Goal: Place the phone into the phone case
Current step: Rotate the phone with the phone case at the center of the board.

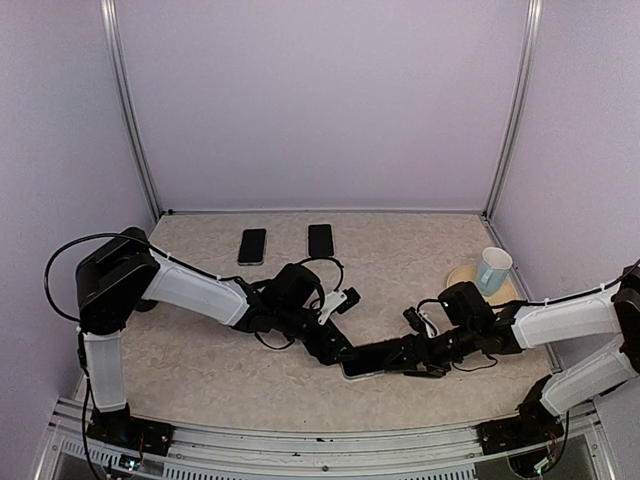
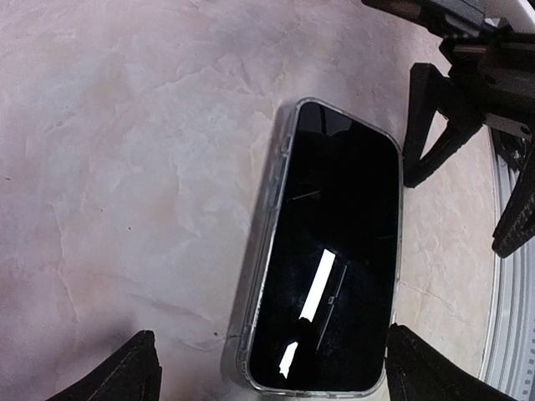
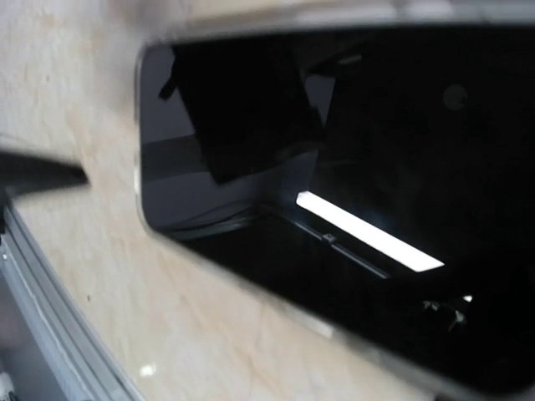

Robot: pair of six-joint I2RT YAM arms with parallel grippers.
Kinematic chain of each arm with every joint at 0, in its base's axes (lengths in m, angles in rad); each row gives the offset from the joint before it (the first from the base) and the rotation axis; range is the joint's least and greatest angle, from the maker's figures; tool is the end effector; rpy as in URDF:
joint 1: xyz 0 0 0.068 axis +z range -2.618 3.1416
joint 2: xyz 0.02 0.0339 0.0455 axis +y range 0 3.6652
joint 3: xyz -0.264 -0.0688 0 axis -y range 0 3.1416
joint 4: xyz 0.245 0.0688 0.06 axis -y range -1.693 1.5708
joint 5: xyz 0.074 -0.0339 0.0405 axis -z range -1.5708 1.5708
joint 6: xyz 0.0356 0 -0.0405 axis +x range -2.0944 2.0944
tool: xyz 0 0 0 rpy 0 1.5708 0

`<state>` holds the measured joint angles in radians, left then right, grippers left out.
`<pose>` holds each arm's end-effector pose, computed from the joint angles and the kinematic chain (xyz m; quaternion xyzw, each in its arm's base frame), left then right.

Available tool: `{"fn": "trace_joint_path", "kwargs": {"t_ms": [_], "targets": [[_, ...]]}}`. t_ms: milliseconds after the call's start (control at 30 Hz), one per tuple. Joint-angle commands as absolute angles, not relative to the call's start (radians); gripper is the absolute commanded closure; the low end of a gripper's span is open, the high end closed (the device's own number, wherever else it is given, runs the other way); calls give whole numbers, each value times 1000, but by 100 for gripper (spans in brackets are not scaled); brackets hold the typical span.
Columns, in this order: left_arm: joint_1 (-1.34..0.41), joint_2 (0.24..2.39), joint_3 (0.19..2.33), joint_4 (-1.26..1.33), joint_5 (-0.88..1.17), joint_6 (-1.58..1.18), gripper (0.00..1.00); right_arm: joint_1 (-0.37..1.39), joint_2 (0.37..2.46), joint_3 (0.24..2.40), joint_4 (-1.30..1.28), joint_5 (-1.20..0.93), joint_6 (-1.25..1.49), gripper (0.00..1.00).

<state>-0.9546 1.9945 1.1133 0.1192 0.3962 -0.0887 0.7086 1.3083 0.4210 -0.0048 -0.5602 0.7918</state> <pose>0.2246 -0.3409 0.1295 0.4485 0.7857 -0.3491 0.2443 0.1533 0.1563 0.1353 -0.0543 0.9093 0.4088 0.0563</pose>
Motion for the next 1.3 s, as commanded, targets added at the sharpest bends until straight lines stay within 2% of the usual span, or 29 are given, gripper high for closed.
{"fn": "trace_joint_path", "kwargs": {"t_ms": [0,900,1067,1133,1267], "targets": [[-962,2002,1083,133,442,-81,9,717,1375,475,30,-511,789,14],[-1083,1964,974,310,476,-213,10,638,1820,966,-140,-396,545,10],[-1066,1874,863,373,361,-259,8,642,1752,941,-195,-303,523,6],[-1050,1798,793,412,297,-291,3,659,1700,919,-222,-236,525,1],[-1037,1639,681,444,179,-329,1,725,1640,899,-278,-116,548,0]]}}
